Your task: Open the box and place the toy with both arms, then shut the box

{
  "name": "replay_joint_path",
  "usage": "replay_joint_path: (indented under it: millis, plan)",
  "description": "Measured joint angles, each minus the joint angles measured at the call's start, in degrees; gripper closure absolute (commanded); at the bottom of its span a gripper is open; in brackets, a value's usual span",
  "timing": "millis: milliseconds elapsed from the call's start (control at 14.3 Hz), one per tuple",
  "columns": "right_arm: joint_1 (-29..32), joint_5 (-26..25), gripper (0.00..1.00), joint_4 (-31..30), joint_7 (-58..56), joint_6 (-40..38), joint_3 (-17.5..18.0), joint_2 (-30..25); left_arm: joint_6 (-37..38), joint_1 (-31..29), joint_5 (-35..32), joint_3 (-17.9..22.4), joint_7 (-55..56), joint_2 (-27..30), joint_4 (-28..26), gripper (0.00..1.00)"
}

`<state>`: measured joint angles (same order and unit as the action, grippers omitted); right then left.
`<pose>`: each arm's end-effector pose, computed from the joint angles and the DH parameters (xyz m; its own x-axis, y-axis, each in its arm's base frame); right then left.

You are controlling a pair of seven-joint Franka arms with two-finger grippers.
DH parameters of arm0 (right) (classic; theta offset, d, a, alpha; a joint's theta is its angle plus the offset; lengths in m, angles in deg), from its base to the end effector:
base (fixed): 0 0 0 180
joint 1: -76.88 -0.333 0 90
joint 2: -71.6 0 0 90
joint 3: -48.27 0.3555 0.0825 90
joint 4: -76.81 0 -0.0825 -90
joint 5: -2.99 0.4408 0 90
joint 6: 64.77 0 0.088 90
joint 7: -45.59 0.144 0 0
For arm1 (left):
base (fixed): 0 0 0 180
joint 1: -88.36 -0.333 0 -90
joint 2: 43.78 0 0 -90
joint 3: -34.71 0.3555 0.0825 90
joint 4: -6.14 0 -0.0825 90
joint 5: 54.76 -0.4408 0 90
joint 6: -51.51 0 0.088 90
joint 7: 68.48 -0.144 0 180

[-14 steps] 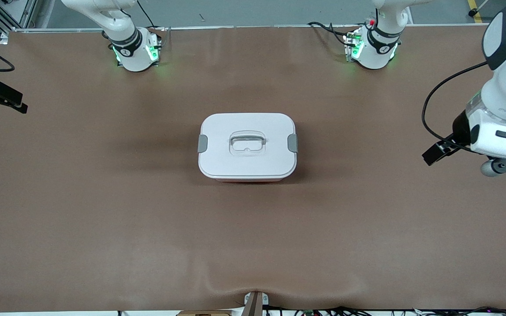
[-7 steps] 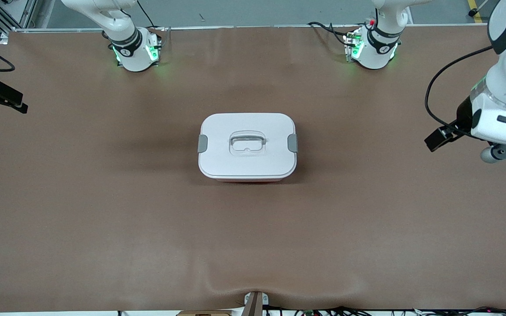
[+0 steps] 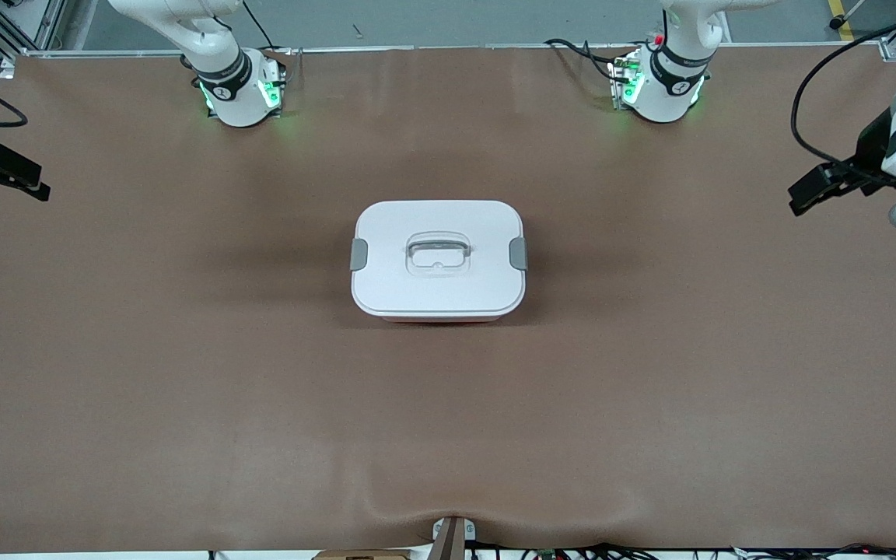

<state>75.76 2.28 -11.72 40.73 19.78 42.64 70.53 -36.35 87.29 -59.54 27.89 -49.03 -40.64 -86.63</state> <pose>0.5911 -0.0491 0.6436 0.9987 0.0051 -0.0516 0.0055 -1.0000 0.0062 0.5849 -0.0484 0.6315 0.9711 0.2388 0.0006 0.2378 -0.9666 -0.0950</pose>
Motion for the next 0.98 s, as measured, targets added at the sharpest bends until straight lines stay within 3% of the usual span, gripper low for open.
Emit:
replay_joint_path:
  millis: [559,978]
  plan:
    - [0.0,0.0,0.0,0.0,0.0,0.01,0.0,0.0,-4.54,3.96,1.75,5.5,-11.97,10.61,-10.58,0.0]
    - [0.0,0.0,0.0,0.01,0.0,0.29,0.0,0.0,-6.29,4.14,3.9,7.04,-13.44,11.66,-11.15,0.0]
